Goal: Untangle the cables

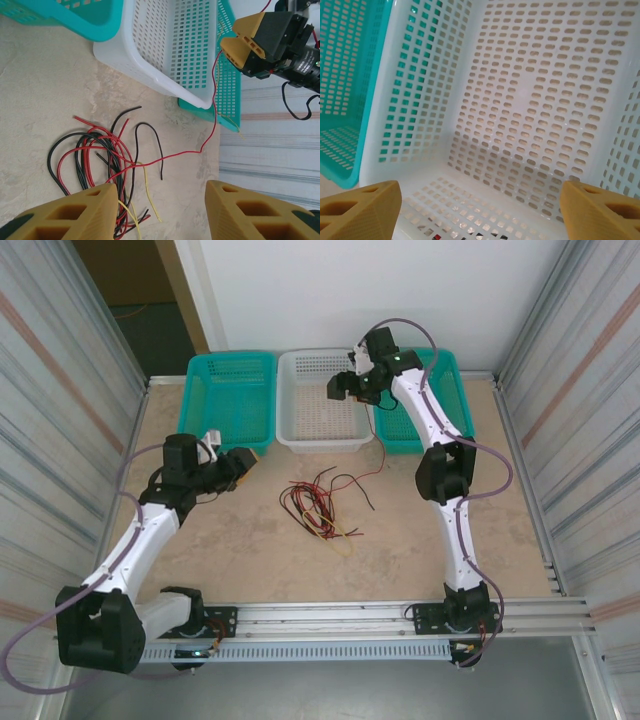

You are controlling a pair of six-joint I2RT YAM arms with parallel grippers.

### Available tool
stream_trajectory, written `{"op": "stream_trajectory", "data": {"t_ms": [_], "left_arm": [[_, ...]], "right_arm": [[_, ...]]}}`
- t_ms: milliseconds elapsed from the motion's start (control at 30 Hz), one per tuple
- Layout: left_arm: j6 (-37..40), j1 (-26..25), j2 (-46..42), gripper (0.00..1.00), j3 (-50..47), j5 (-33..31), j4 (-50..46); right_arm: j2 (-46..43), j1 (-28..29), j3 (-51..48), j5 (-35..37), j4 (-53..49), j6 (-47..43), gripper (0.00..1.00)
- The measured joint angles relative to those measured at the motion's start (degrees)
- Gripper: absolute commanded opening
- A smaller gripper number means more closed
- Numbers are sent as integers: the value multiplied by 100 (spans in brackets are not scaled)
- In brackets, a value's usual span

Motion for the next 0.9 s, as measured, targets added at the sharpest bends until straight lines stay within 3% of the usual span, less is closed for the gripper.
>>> {"op": "stream_trajectory", "data": {"t_ms": [100, 200, 367, 500, 700, 733, 767, 900], "left_arm": [[-26, 0, -96, 52, -4, -20, -4], [20, -127, -201, 61, -4, -175, -7], [389, -1257, -46, 67, -4, -820, 136], [669, -1978, 592, 65, 2, -1200, 455], [656, -2098, 1384, 68, 2, -1440, 1185], [675, -2164, 1502, 69, 15, -1469, 1303], [708, -2249, 1635, 78, 39, -1495, 1427], [1172, -2680, 2323, 82, 146, -1386, 2269]], "right_arm": [[-146, 15, -118, 101, -33, -24, 81], [-376, 28, -343, 76, -4, -33, 80], [-741, 83, -566, -245, 181, 26, 78], [-1228, 208, -1029, -551, 522, 177, 83], [-1904, 603, -1716, -667, 658, 173, 81], [-2083, 660, -2004, -678, 737, 175, 82], [-2328, 723, -2376, -691, 831, 181, 82], [-3174, 807, -3377, -831, 1156, 372, 82]]}}
